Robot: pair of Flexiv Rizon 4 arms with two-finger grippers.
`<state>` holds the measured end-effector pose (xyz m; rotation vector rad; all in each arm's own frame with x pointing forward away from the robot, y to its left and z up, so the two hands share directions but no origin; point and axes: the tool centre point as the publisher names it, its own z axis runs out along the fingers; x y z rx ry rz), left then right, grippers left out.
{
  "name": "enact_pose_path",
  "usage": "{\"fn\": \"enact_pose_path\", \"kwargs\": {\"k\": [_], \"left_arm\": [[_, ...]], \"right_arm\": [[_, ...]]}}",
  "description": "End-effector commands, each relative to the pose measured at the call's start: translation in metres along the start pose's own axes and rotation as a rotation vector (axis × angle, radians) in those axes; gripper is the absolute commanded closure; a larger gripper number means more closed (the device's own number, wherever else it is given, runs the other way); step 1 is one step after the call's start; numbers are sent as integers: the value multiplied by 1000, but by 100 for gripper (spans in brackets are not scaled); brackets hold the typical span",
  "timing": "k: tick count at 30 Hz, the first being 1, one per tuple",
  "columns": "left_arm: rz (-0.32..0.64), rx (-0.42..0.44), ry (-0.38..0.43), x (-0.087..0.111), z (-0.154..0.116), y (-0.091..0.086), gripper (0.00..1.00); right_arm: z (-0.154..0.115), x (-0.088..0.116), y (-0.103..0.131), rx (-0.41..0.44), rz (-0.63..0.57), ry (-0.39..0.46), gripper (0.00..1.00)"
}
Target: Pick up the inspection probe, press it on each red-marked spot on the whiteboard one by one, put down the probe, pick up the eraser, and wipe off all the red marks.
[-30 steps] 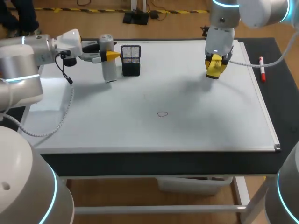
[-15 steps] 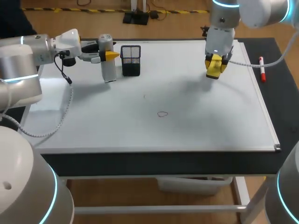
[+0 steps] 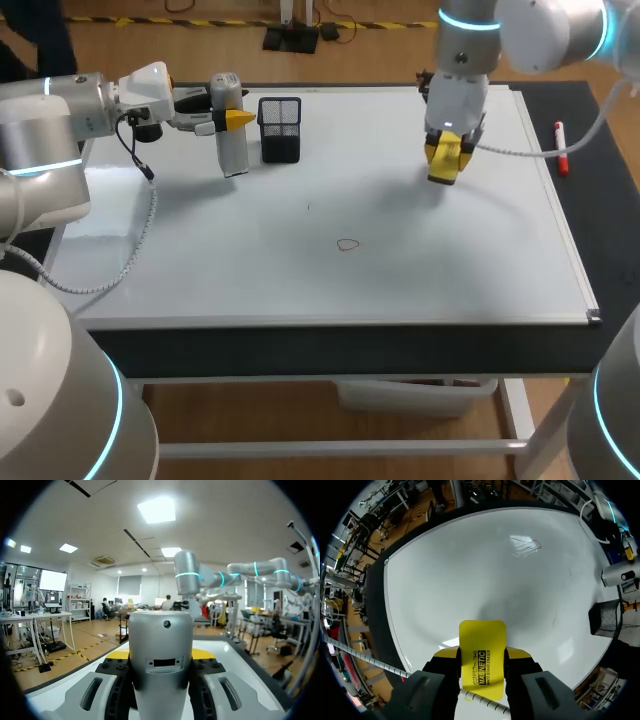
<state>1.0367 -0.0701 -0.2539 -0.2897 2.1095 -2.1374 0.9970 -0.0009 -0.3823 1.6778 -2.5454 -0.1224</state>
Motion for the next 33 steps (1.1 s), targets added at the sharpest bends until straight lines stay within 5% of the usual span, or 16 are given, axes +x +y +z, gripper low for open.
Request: {"fn": "enact_pose_path", "kwargs": {"k": [1,22,33], "left_arm": [[0,-1,-1,1,0,-2,100],[0,-1,-1,1,0,-2,100],[0,-1,-1,1,0,-2,100]], "right_arm": [[0,-6,27,39,-19,-1,100],[10,-101,159,77,-303,26,100],[42,-132,202,58,-398,24,100]]}}
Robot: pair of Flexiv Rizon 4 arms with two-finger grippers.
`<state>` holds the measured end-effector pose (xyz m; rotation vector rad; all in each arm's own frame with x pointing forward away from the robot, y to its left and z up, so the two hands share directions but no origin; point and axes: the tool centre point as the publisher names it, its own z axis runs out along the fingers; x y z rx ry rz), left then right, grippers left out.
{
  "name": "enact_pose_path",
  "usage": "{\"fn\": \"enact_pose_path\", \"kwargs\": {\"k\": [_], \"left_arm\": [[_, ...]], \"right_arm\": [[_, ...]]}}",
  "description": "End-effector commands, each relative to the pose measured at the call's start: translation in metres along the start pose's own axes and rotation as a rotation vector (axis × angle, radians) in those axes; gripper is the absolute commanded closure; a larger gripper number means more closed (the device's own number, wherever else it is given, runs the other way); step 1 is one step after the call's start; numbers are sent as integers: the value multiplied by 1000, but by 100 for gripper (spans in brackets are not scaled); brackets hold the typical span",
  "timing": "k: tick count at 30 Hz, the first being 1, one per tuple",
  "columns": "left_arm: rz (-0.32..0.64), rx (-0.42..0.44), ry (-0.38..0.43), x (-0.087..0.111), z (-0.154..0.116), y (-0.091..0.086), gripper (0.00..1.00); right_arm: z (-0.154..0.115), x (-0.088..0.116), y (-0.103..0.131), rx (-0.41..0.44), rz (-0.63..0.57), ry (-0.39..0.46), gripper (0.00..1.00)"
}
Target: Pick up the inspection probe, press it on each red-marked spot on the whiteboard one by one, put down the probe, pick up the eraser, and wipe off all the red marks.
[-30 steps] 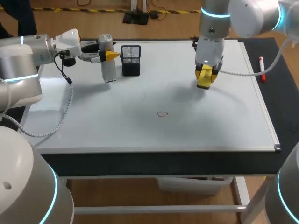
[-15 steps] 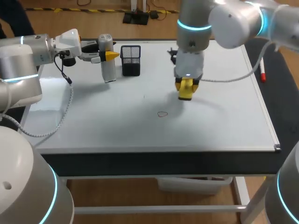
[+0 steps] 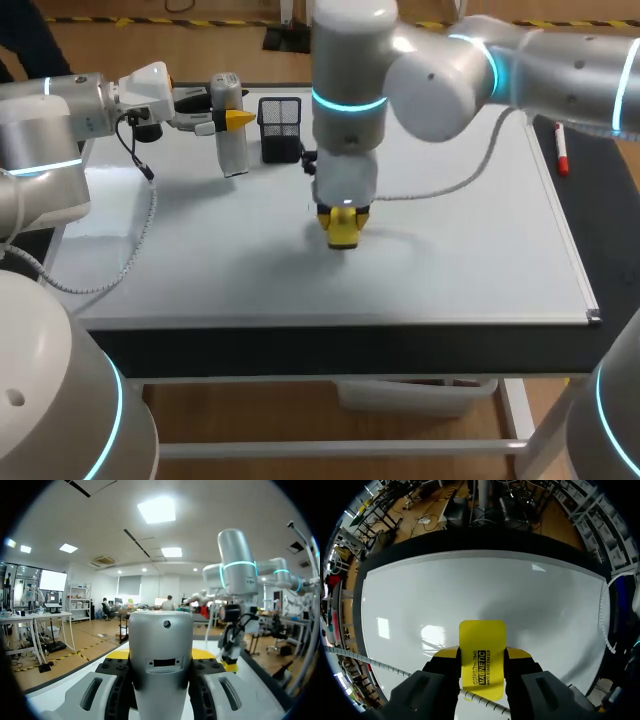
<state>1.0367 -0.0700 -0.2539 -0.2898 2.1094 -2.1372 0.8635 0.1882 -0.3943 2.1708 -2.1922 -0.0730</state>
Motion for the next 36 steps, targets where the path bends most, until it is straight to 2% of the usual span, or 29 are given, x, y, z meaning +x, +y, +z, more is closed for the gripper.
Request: {"fn": "enact_pose_path", "kwargs": {"k": [1,19,29,36], "left_arm": [[0,-1,-1,1,0,-2,100],[0,-1,-1,1,0,-2,100],[0,-1,-1,1,0,-2,100],[0,-1,-1,1,0,-2,100]], "right_arm": [[12,-14,4,3,-11,15,100],[29,-23,6,-20,-58,-10,100],[34,-18,8,-28,-55,9,100],[33,-8,9,-20,-31,18,100]]}}
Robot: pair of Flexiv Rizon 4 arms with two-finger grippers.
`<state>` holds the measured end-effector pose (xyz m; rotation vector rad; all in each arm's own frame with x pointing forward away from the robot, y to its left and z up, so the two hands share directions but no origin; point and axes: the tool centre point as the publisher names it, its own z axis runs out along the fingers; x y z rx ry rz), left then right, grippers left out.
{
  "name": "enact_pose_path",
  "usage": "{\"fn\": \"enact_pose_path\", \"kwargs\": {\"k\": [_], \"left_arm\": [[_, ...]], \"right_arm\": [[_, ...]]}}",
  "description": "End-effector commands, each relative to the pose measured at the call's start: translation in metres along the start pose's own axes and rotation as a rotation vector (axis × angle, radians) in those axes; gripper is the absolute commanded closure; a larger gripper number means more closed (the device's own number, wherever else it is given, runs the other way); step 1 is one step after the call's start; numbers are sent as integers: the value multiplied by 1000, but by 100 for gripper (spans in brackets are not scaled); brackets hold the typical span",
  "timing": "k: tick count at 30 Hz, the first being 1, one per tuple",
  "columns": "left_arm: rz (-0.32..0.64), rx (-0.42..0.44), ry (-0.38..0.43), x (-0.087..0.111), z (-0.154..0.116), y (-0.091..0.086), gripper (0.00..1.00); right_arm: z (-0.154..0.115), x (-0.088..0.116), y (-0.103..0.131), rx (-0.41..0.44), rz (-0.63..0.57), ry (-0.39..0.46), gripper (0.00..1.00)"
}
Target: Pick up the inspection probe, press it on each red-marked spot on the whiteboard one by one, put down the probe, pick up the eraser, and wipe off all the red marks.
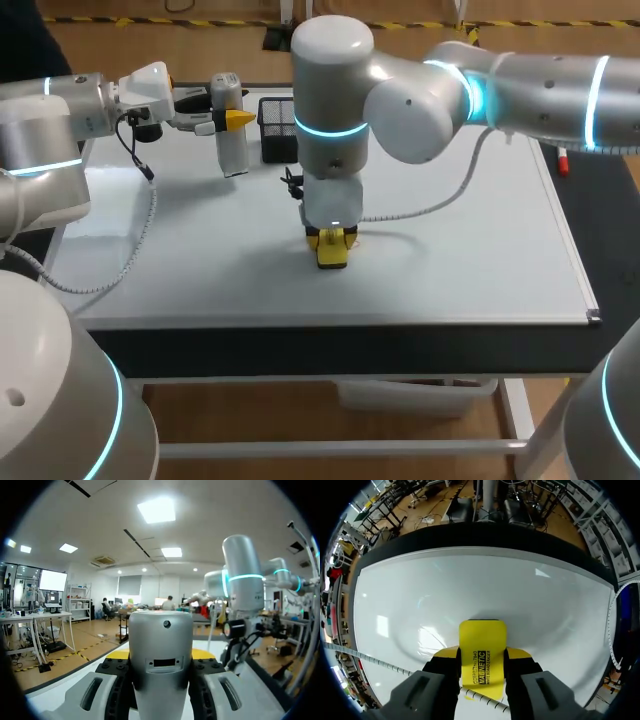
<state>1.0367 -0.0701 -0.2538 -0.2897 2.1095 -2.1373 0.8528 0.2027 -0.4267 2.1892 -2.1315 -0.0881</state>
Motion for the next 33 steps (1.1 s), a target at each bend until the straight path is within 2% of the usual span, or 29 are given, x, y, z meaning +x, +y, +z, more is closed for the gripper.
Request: {"fn": "enact_pose_path", "kwargs": {"k": [1,17,24,33], "left_arm": [[0,-1,-1,1,0,-2,100],[0,-1,-1,1,0,-2,100],[0,-1,-1,1,0,-2,100],[0,-1,-1,1,0,-2,100]], "right_arm": [[1,8,1,9,9,3,100],[5,43,8,3,90,7,100],[2,53,9,8,111,20,100],[-24,62,-1,50,101,60,100]]}}
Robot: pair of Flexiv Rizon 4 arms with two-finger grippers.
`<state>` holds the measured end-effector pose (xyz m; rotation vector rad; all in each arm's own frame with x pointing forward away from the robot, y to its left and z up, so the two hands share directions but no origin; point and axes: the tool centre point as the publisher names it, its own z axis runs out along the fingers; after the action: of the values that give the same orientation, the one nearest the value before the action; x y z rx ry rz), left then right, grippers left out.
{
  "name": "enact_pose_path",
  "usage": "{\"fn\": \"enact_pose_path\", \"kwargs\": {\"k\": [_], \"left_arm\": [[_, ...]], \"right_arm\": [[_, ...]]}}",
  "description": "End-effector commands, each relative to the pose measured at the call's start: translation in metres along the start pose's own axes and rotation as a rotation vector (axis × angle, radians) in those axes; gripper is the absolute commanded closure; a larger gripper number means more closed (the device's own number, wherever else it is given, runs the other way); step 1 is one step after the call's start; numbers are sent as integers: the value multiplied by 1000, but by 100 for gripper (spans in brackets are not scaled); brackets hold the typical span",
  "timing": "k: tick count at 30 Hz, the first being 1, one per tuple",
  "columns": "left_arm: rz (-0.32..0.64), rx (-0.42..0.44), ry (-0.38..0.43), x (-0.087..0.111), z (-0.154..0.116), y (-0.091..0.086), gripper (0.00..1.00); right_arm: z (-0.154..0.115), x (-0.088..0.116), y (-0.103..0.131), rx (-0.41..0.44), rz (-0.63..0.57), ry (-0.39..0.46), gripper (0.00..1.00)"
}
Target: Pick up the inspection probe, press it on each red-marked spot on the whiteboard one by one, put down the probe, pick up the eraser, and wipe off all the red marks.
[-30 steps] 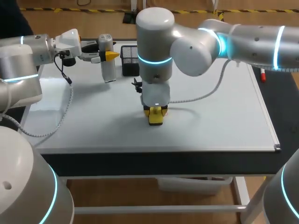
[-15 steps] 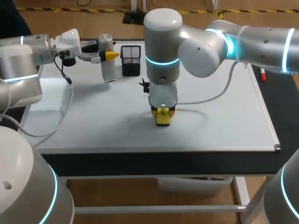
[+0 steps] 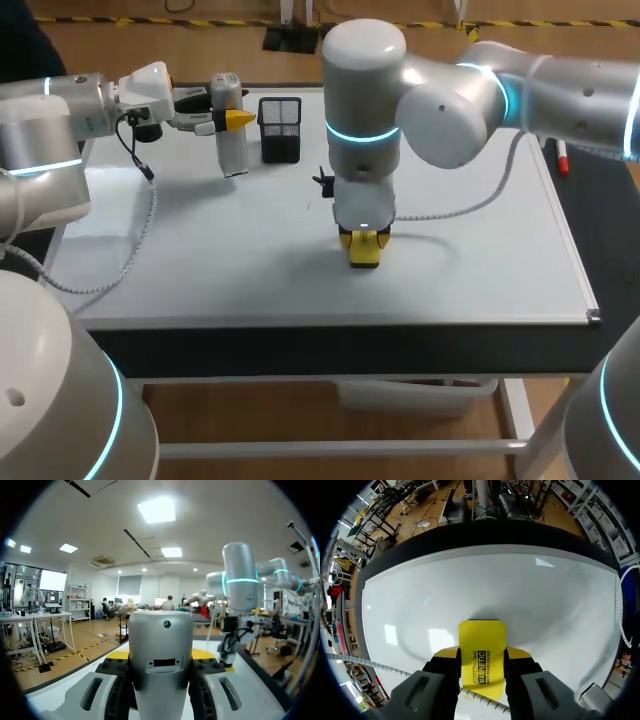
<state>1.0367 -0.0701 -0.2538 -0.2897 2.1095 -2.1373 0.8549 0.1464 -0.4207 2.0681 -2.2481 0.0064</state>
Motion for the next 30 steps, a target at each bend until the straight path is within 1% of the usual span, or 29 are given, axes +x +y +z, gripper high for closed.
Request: {"fn": "enact_pose_path", "kwargs": {"k": [1,3,8,17,19,25,30], "left_arm": [[0,-1,-1,1,0,-2,100],[0,-1,-1,1,0,-2,100],[0,-1,-1,1,0,-2,100],[0,-1,-1,1,0,-2,100],[0,-1,-1,1,0,-2,100],[0,-1,-1,1,0,-2,100],[0,-1,-1,1,0,-2,100]], "right_arm": [[-22,8,-5,13,-12,20,100],[-29,13,-11,25,-11,29,100],[-42,22,-21,46,-8,18,100],[-51,29,-29,49,-13,6,100],[-49,24,-27,43,-31,-7,100],[-35,-1,-19,24,-87,-55,100],[-25,-17,-14,10,-119,-59,100]]}}
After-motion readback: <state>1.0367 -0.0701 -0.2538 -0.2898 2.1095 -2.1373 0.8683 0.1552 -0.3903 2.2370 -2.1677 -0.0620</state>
